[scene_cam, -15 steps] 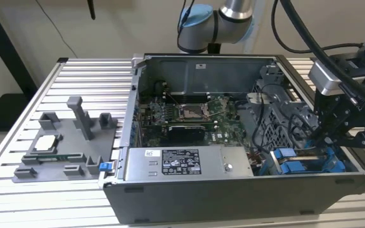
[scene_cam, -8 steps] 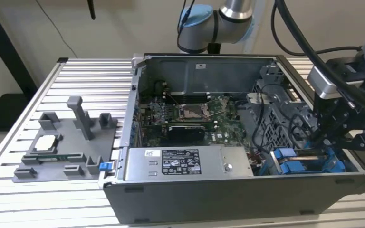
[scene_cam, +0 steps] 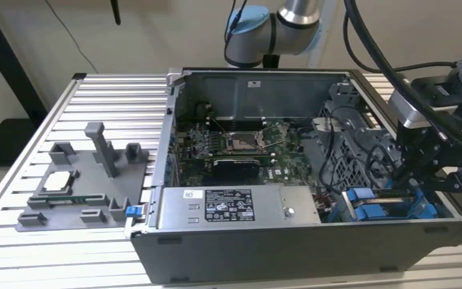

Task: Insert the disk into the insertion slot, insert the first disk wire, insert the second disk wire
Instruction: 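Insert the first disk wire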

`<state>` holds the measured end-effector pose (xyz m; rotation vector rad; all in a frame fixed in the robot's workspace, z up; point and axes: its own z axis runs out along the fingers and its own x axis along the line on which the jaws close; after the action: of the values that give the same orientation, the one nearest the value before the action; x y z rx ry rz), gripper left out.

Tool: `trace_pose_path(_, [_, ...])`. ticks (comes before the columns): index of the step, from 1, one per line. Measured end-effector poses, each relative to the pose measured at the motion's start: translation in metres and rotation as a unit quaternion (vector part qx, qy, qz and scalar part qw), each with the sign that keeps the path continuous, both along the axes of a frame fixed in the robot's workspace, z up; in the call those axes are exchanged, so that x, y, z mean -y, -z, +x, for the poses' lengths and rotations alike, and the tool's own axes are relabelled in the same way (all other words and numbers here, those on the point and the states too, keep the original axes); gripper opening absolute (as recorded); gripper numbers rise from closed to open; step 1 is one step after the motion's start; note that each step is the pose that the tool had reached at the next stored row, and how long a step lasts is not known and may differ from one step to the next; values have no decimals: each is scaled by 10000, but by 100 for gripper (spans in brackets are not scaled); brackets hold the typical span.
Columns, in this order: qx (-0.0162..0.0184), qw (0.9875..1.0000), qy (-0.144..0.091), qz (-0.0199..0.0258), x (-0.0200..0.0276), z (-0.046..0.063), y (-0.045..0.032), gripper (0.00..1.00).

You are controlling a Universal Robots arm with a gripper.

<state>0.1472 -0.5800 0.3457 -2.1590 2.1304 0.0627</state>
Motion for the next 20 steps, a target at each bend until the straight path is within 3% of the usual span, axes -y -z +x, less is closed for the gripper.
trace_pose_path(20, [0,9996,292,0,0,1,46,0])
